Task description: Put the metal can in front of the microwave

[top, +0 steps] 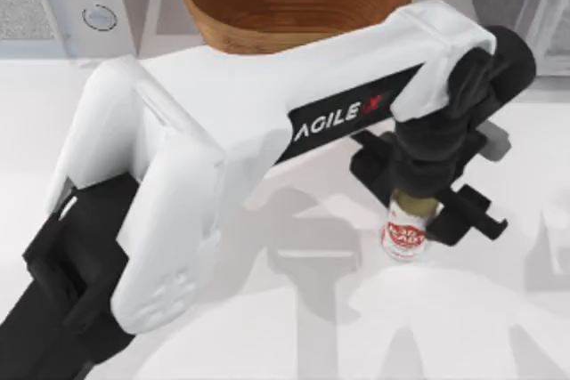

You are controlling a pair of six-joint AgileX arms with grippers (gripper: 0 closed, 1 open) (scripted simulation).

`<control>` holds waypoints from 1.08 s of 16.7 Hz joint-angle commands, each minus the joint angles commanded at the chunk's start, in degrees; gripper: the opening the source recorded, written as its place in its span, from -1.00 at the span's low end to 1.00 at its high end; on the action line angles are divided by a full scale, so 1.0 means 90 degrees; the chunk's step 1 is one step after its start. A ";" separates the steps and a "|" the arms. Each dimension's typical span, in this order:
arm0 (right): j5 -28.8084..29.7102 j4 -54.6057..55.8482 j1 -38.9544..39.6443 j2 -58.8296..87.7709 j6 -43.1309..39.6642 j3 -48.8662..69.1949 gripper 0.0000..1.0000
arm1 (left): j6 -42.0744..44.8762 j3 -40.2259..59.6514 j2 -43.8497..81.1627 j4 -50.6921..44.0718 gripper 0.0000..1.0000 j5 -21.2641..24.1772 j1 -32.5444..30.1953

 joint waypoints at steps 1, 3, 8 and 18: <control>0.0000 0.0000 0.0000 0.0000 0.0000 0.0000 1.00 | 0.0006 0.0002 -0.0006 -0.0002 -1.00 0.0003 0.0004; 0.0000 0.0000 0.0000 0.0000 0.0000 0.0000 1.00 | 0.0011 0.0111 -0.0012 -0.0115 -1.00 0.0004 -0.0001; 0.0000 0.0000 0.0000 0.0000 0.0000 0.0000 1.00 | 0.0000 0.1045 0.0049 -0.0966 -1.00 0.0003 0.0002; 0.0000 0.0000 0.0000 0.0000 0.0000 0.0000 1.00 | -0.0092 0.0502 0.0039 -0.1306 -1.00 -0.0178 0.0647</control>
